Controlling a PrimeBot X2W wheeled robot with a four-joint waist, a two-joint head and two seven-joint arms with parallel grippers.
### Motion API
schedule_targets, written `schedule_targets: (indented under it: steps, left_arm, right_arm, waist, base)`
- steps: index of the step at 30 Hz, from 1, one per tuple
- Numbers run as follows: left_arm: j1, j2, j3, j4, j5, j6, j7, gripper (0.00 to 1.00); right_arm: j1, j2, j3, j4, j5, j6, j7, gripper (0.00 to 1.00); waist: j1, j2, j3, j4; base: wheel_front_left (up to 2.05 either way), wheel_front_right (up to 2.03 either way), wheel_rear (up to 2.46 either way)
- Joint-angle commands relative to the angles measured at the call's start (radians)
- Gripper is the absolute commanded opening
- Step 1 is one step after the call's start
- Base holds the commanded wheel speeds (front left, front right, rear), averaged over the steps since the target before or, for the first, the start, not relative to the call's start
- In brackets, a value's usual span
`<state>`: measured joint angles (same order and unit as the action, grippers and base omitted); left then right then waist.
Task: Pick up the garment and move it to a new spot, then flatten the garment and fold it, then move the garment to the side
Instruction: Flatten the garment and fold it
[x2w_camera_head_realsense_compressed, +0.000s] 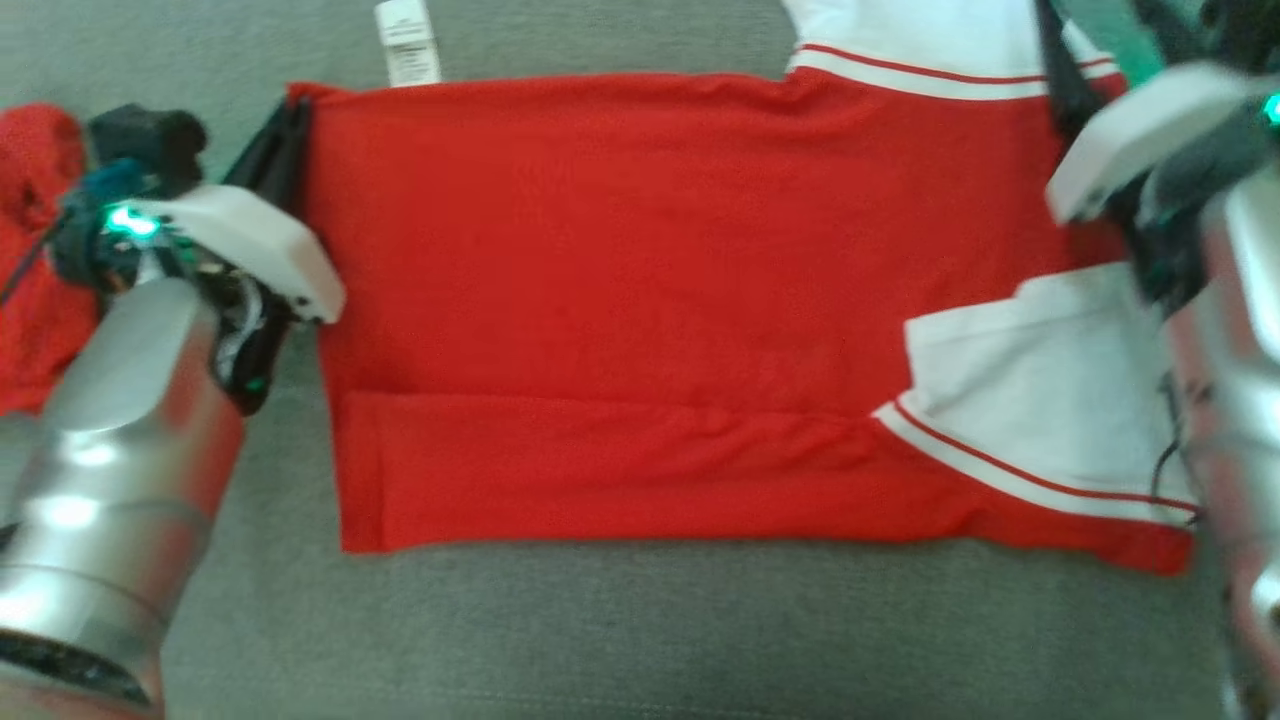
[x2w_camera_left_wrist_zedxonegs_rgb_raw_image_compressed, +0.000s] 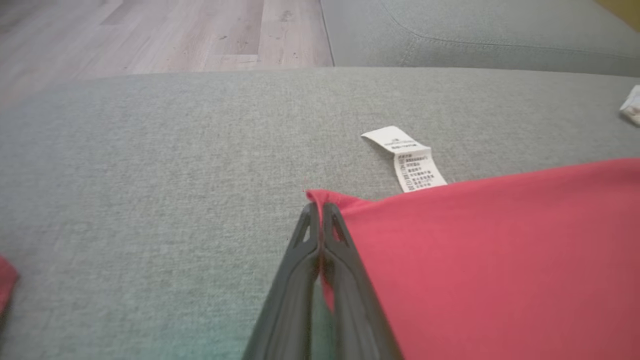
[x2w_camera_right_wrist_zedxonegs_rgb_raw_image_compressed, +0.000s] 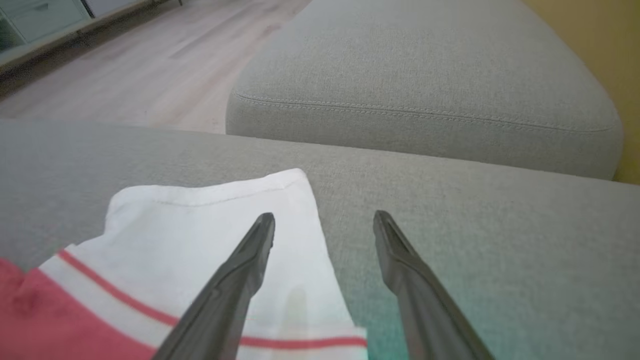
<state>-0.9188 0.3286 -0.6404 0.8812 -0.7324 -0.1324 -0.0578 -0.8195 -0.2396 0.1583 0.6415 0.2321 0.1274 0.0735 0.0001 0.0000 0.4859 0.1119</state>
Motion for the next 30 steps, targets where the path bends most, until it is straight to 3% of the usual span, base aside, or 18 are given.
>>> schedule_targets:
  steps: [1,9,17,18,19,25,30]
  left_arm:
    - [-0.047,0.03,0.017,-0.011,0.007,0.002,-0.015,0.0]
    - [-0.086,-0.059,-0.06,-0.041,-0.014,0.002,-0.063,0.0]
    - [-0.107,-0.094,-0.125,-0.047,-0.049,0.002,-0.117,0.0]
    - [-0.108,-0.095,-0.131,-0.043,-0.054,0.002,-0.121,0.0]
    - [-0.11,-0.095,-0.136,-0.039,-0.058,0.002,-0.125,0.0]
    - [-0.116,-0.085,-0.147,-0.011,-0.078,0.002,-0.151,0.0]
    - [-0.133,-0.071,-0.127,0.02,-0.072,0.006,-0.188,0.0]
  right_arm:
    - [-0.043,-0.013,0.015,-0.011,-0.009,0.003,0.033,1.0]
    - [-0.217,-0.088,0.037,0.145,-0.069,0.003,0.255,1.0]
    - [-0.288,-0.106,0.022,0.248,-0.137,0.003,0.322,1.0]
    - [-0.29,-0.103,0.019,0.254,-0.14,0.003,0.322,0.62]
    - [-0.291,-0.101,0.016,0.259,-0.144,0.003,0.321,0.0]
    - [-0.296,-0.099,-0.016,0.268,-0.169,0.003,0.279,0.0]
    - [-0.312,-0.075,-0.085,0.221,-0.193,0.003,0.067,0.0]
  waist:
    - [-0.0001,0.0,0.008,0.038]
    - [-0.0001,0.0,0.035,0.164]
    - [-0.0001,0.0,0.047,0.215]
    - [-0.0001,0.0,0.047,0.216]
    - [-0.0001,0.0,0.046,0.215]
    - [-0.0001,0.0,0.036,0.197]
    - [-0.0001,0.0,0.023,0.166]
  base:
    - [0.0,0.0,0.0]
    - [0.0,0.0,0.0]
    - [0.0,0.0,0.0]
    - [0.0,0.0,0.0]
    - [0.0,0.0,0.0]
    - [0.0,0.0,0.0]
    - [0.0,0.0,0.0]
